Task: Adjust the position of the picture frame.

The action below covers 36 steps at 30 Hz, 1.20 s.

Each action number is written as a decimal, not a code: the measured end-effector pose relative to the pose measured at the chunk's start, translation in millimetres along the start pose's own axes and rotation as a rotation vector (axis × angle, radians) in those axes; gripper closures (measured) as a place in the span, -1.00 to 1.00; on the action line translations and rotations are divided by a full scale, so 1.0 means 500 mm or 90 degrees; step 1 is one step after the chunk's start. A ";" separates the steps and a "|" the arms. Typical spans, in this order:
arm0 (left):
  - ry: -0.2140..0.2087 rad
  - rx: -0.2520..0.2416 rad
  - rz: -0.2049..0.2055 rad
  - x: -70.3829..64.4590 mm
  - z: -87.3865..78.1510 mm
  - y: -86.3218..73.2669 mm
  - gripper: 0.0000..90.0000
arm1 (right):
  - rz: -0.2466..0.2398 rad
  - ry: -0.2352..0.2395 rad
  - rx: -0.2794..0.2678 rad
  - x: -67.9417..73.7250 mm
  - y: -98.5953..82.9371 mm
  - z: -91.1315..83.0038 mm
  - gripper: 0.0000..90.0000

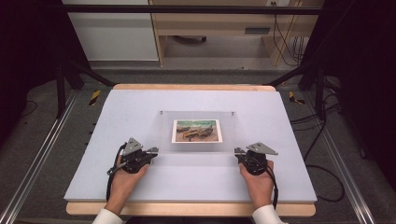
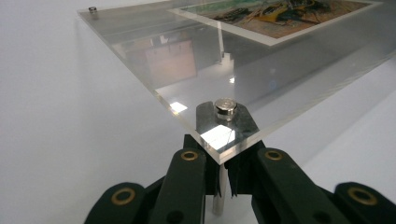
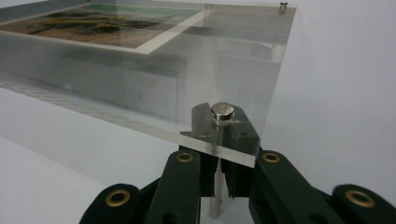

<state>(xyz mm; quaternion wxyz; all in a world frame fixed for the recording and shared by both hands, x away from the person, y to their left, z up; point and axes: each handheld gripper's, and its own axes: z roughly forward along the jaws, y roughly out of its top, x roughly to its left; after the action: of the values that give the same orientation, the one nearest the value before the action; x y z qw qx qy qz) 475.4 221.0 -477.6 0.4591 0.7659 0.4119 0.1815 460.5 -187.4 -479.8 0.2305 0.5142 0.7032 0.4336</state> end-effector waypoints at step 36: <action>-0.041 -0.002 -0.001 -0.005 -0.056 0.015 -0.87 | -0.041 0.001 0.008 0.018 0.002 -0.051 -0.71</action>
<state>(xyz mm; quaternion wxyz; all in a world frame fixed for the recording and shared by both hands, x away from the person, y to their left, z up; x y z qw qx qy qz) 458.8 232.6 -456.7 0.4731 0.7704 0.3973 0.1572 438.3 -188.6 -464.8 0.2409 0.4926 0.7219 0.4220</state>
